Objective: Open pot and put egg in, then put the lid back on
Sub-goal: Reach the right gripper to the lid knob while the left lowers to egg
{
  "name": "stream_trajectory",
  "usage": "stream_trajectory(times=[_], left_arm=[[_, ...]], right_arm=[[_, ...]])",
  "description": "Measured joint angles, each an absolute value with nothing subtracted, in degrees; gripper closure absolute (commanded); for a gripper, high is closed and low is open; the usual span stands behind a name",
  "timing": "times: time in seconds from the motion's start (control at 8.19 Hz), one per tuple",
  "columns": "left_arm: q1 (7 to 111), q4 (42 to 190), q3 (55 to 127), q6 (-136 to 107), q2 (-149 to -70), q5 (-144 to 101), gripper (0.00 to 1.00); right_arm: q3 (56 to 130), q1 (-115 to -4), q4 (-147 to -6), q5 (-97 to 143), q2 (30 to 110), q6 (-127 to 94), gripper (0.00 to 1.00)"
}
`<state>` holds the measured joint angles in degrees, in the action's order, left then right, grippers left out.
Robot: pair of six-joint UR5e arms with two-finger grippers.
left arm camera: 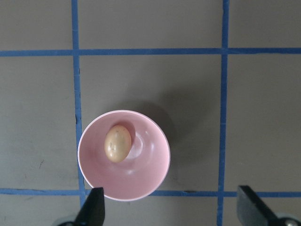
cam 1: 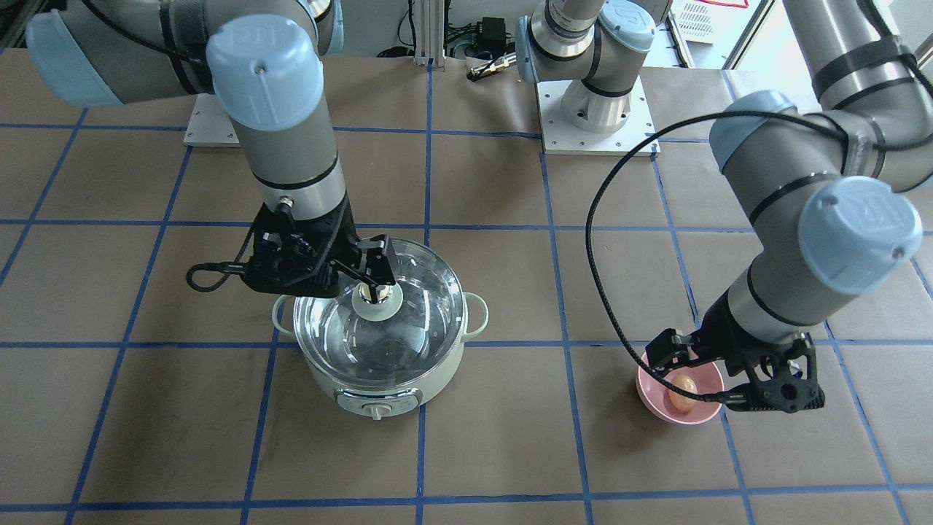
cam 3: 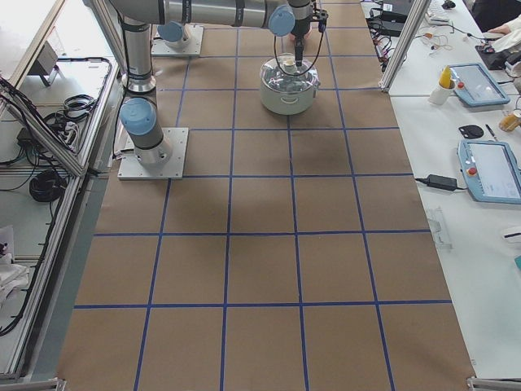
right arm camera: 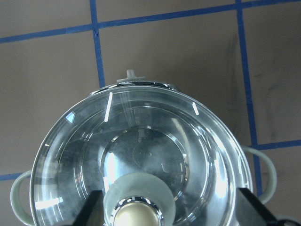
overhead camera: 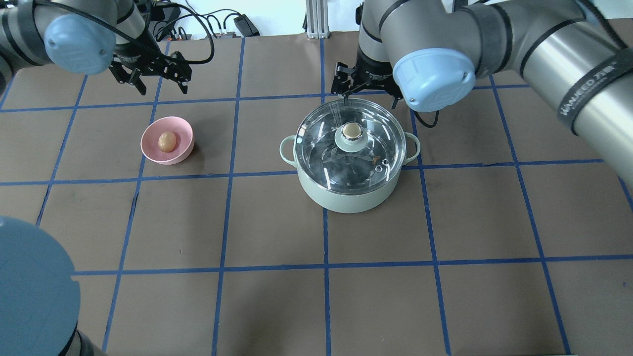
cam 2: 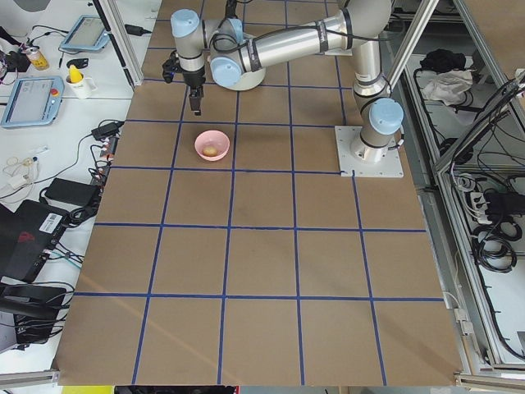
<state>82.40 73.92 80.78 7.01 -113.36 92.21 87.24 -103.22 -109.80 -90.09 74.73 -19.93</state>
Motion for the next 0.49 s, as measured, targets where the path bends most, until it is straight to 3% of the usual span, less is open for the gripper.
stream_trajectory(times=[0.49], left_arm=[[79.3,62.2,88.4,9.6,-118.0,91.9,0.0]], right_arm=[[88.9,-105.0,-110.4,-90.0,72.1,-23.3,0.0]])
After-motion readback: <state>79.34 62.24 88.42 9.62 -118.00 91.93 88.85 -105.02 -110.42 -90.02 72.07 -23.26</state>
